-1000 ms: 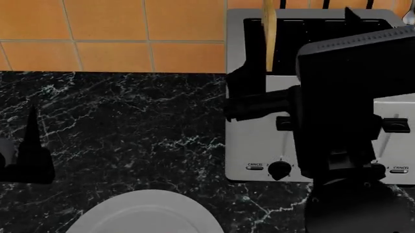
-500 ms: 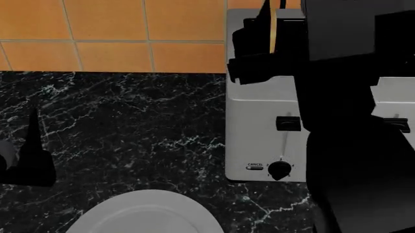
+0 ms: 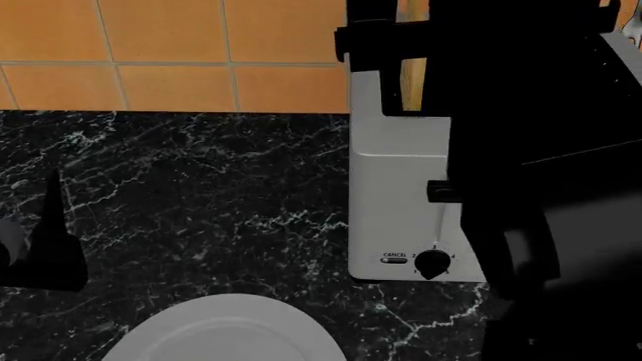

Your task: Place the toasted item on a plate.

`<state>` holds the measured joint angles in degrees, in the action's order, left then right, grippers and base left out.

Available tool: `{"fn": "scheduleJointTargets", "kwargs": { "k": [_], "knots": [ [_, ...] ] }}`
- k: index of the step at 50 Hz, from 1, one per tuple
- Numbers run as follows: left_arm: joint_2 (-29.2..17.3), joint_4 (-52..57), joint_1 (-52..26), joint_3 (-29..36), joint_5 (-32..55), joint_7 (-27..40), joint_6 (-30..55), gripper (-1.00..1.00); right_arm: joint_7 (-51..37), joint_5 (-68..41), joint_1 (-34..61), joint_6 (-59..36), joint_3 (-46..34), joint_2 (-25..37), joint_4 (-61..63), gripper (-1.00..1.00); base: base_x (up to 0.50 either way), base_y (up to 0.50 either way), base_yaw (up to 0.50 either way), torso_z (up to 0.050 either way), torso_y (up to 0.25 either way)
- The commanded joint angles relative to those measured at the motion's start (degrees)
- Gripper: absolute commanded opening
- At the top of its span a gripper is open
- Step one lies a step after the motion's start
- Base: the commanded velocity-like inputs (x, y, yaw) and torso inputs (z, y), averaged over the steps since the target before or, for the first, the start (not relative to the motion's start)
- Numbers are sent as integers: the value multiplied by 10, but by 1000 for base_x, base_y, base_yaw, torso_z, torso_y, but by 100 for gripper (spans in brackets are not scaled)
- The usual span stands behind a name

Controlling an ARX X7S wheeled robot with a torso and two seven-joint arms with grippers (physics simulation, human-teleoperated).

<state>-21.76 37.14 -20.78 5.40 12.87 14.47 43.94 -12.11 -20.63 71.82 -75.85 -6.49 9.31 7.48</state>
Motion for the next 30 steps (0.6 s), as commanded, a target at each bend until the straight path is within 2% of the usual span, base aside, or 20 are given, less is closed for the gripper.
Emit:
{"fn": "scheduleJointTargets", "kwargs": {
  "k": [1, 10, 30],
  "knots": [
    [1, -3, 2, 2, 2, 1, -4, 100, -9, -8, 50, -43, 16, -20, -69, 100, 0, 0, 0, 0, 0],
    [0, -5, 6, 4, 3, 1, -9, 100, -6, -10, 76, -51, 8, -23, -115, 100, 0, 0, 0, 0, 0],
    [0, -3, 6, 4, 8, 3, -10, 100, 8, 1, 103, 5, -22, -27, -255, 100, 0, 0, 0, 0, 0]
  ]
}}
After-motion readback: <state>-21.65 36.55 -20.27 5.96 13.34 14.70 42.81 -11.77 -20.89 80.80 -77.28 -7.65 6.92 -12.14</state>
